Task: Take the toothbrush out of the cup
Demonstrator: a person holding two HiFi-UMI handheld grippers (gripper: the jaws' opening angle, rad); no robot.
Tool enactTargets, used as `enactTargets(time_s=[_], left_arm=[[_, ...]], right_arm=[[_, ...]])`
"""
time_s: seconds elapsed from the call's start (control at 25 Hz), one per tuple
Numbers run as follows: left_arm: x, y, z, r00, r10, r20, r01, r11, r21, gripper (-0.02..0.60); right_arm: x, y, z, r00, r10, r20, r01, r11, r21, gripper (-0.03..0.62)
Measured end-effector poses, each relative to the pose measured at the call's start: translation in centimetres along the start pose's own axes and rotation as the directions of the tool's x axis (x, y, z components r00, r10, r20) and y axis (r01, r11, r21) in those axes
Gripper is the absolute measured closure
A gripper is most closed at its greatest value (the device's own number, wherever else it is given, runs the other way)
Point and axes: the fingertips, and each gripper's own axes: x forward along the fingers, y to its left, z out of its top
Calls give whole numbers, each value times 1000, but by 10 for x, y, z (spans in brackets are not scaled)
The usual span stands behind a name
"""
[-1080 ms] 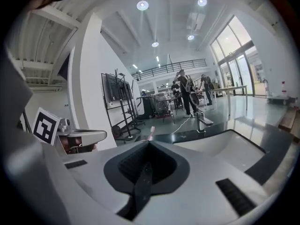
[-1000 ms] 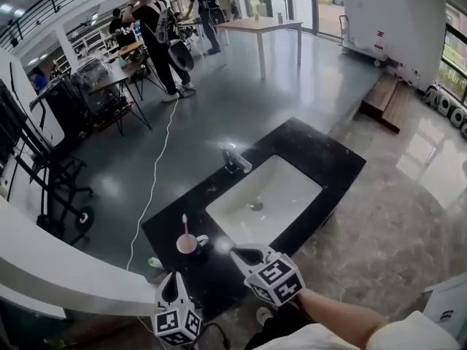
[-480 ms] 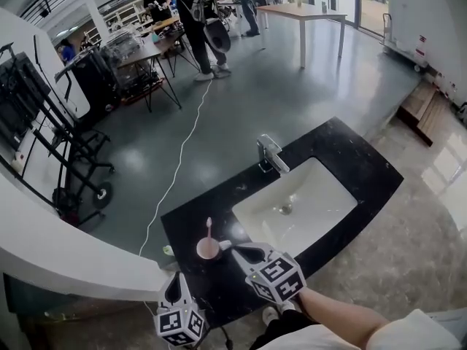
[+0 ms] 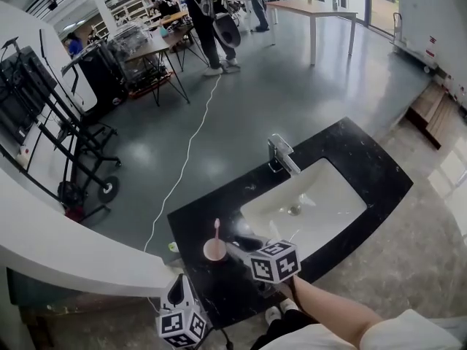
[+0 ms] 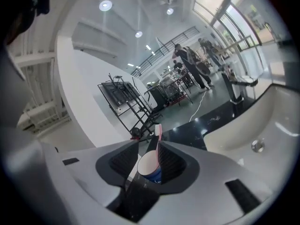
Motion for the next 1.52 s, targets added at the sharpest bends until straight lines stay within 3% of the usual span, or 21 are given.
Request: enactTargets(time_s=[0.28, 0.6, 0.72, 0.8, 1.0, 1.24, 1.36, 1.52], left_arm=[[-5, 22, -3, 998, 58, -25, -58, 998, -6, 563], [-6, 49, -15, 991, 126, -50, -127, 992, -18, 563], [-6, 51, -16, 989, 137, -56, -139, 990, -26, 563], [-6, 53, -18, 988, 143, -64, -146, 989, -32, 563], [-2, 53, -18, 988, 143, -56, -145, 989, -29, 563], [3, 32, 4, 997, 82, -9, -82, 997, -5, 563], [2, 21, 27, 997, 54, 63, -56, 998, 31, 563], [1, -7, 54, 996, -4, 94, -1, 999, 48, 563]], right_arm=[[48, -16, -5, 999, 23, -42, -18, 993, 119, 476], [85, -19, -8, 995, 48, -85, -37, 991, 126, 494], [90, -20, -12, 994, 50, -99, -39, 993, 114, 542], [89, -21, -15, 993, 34, -110, -24, 996, 91, 588], [81, -4, -10, 992, 71, -103, -70, 998, 5, 588], [22, 45, 49, 990, 127, 52, -113, 969, -218, 588], [-24, 51, 79, 984, 98, 147, -43, 940, -340, 588], [-66, 37, 94, 977, 14, 215, 76, 910, -407, 589]])
